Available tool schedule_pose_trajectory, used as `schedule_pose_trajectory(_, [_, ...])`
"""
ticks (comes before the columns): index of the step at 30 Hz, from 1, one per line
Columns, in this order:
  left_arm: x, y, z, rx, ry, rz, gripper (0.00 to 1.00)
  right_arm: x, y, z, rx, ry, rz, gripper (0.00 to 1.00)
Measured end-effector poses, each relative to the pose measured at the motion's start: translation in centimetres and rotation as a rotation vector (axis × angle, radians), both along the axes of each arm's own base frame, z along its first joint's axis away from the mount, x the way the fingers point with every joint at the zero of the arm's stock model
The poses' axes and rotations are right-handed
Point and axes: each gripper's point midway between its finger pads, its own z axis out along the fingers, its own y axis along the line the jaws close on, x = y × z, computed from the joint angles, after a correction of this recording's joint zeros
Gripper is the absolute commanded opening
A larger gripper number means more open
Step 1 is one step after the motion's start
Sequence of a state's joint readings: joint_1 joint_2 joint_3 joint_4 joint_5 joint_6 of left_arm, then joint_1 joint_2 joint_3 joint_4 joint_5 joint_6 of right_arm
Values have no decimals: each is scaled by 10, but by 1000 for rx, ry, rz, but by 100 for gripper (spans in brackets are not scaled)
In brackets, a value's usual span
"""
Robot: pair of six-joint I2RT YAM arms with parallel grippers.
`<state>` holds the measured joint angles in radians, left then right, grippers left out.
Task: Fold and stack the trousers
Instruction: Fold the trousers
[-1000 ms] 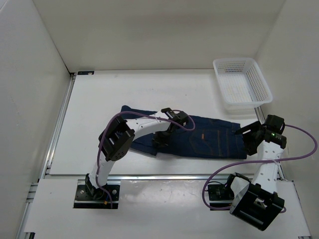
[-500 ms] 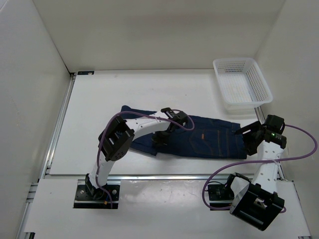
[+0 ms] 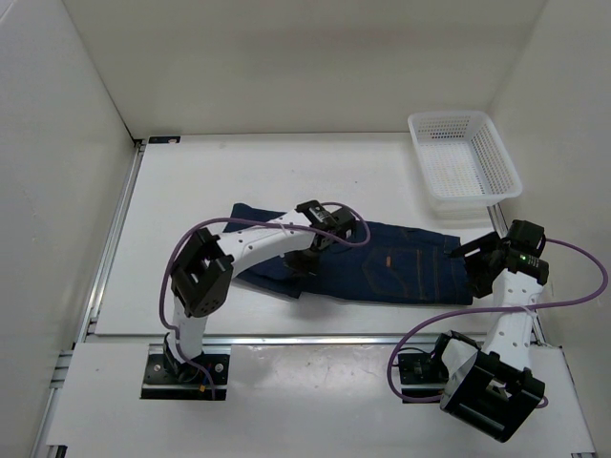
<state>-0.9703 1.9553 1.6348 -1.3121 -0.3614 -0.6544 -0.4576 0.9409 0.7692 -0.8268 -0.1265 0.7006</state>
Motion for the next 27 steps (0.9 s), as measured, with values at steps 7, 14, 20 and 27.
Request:
schedule_pose_trajectory(7, [-20,-1,-21,38,79,-39,65,0,0,0,0,0,0,80])
schedule_pose_trajectory(14, [-8,-21,-14,9,61,-57,68,0,0,0,0,0,0,80])
schedule_pose_trajectory(20, [12,-46,-20,-18,24,-79,62,0,0,0,1,0,1,80])
schedule_pose_trajectory(27, [19,-35,-49,49,54,-30,55,0,0,0,0,0,2,80])
